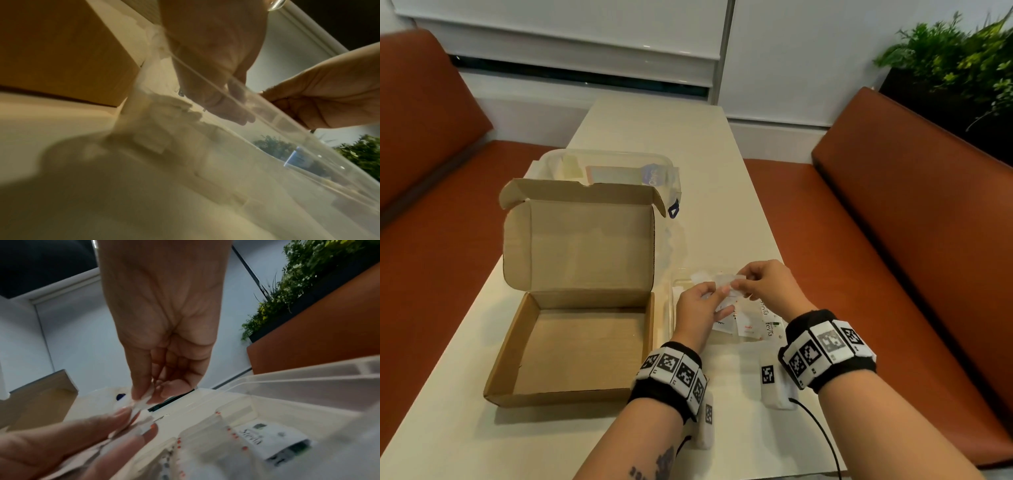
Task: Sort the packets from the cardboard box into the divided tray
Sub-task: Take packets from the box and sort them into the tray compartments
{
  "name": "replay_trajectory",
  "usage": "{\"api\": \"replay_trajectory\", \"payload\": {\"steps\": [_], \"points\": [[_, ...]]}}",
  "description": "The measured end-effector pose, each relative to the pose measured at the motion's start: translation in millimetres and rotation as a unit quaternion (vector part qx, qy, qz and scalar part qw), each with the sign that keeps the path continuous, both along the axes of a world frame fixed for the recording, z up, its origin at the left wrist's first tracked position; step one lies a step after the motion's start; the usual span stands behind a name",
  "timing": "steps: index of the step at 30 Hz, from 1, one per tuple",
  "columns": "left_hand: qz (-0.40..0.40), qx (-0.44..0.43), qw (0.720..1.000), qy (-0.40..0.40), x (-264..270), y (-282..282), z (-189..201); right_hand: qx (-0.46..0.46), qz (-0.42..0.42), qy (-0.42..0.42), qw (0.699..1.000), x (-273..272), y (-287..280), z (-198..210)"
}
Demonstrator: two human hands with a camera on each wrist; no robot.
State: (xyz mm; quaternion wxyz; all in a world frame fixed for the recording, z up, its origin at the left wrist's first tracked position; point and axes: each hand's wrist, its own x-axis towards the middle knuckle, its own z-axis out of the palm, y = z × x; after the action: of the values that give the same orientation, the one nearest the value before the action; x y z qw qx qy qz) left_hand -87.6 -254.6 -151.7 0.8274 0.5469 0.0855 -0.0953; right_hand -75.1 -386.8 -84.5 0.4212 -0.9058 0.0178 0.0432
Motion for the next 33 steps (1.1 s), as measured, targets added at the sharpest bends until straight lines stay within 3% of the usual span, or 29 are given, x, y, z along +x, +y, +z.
{"api": "replay_trajectory", "payload": {"steps": [13,25,33], "points": [[0.045,0.018,0.999,0.0,2.0,1.4,1.3,-0.17,0.007,0.115,0.979,-19.1,-25.2,-24.2],[0.057,0.007,0.998,0.004,0.8,2.8,2.3,-0.27,0.04,0.058,0.96,-24.8,-23.6,-42.4],[0.062,0.012,0.998,-0.002,0.0,2.9,1.5,-0.284,0.054,0.041,0.956,-24.6,-18.2,-47.0]]}}
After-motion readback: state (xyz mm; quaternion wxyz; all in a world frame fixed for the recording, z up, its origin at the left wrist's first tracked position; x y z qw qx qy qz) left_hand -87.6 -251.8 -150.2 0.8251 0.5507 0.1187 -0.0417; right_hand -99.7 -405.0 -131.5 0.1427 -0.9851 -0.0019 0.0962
